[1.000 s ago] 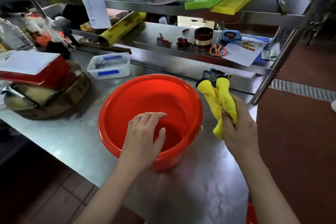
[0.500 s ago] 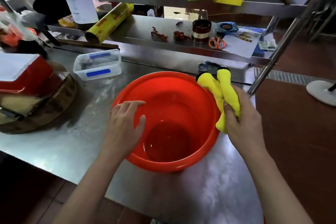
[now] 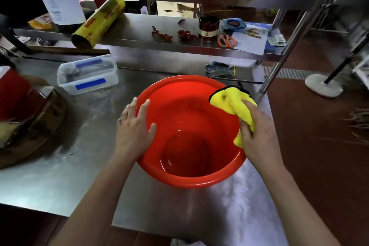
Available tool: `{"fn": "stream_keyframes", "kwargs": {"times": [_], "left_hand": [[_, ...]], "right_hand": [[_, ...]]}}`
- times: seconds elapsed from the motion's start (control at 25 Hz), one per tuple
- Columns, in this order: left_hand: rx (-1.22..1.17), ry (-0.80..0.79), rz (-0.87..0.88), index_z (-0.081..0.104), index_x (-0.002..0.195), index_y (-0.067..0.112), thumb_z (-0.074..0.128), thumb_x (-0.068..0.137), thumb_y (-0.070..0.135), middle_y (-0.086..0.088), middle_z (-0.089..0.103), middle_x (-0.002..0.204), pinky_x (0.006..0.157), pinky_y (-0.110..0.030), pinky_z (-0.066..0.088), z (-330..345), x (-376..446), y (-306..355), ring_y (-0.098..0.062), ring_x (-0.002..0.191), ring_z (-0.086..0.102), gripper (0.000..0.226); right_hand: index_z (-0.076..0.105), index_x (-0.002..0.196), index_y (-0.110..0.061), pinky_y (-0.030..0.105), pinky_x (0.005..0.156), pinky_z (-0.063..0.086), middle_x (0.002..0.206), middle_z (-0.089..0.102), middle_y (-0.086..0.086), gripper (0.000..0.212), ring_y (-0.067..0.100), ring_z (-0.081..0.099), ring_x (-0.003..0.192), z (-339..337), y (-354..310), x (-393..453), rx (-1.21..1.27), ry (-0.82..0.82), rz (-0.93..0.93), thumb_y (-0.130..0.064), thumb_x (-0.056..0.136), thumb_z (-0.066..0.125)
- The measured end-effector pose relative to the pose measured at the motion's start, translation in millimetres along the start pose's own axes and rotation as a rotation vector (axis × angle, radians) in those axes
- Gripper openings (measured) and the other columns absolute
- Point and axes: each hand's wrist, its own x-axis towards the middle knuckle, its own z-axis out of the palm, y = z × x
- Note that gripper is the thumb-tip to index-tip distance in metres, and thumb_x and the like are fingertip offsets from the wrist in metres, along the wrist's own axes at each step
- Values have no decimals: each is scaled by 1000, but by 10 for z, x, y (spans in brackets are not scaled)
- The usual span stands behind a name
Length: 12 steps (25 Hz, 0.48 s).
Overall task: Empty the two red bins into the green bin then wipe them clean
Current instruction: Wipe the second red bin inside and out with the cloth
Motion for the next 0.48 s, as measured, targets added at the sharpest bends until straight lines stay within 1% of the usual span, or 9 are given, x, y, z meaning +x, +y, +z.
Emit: {"fn": "stream_keyframes", "kwargs": {"times": [0.12, 0.2, 0.28, 0.36, 0.4, 0.48], "left_hand": [[-115, 43, -29, 29, 157, 21, 64, 94, 26, -18, 22, 164, 118, -51, 26, 11, 50, -48, -42, 146, 29, 72], [-197, 35, -68, 28, 158, 15, 62, 96, 23, -19, 33, 159, 118, -49, 29, 4, 118, -70, -39, 143, 35, 71], [-282, 44, -103, 28, 158, 12, 57, 97, 15, -17, 39, 154, 114, -46, 34, -8, 151, -50, -35, 139, 43, 67], [-317, 72, -90, 35, 156, 15, 51, 95, 1, -13, 44, 151, 111, -42, 38, -30, 149, -38, -31, 135, 47, 65], [-337, 91, -68, 40, 154, 17, 49, 92, -4, -11, 48, 149, 111, -40, 38, -36, 144, -43, -29, 133, 49, 66], [-386, 126, -18, 46, 150, 21, 47, 89, -7, -6, 54, 146, 113, -39, 40, -46, 137, -54, -25, 132, 52, 67]], "right_hand": [[47, 146, -32, 47, 98, 46, 127, 58, 3, 53, 25, 53, 115, 33, -15, -38, -25, 10, 36, -14, 96, 52], [47, 146, -31, 42, 96, 45, 127, 58, 4, 54, 26, 52, 113, 40, -24, -66, -33, 24, 58, -11, 96, 53], [48, 146, -30, 42, 95, 45, 126, 59, 5, 54, 27, 53, 112, 48, -33, -84, -25, 39, 63, -10, 96, 52], [47, 146, -30, 43, 96, 46, 127, 59, 3, 52, 26, 54, 113, 52, -39, -109, 7, 60, 82, -11, 97, 51], [47, 146, -30, 42, 98, 45, 129, 59, 2, 50, 25, 54, 116, 50, -48, -138, 33, 79, 96, -12, 99, 51], [48, 146, -29, 38, 100, 44, 130, 60, -1, 48, 22, 53, 119, 31, -60, -196, 77, 131, 134, -13, 100, 52]]}}
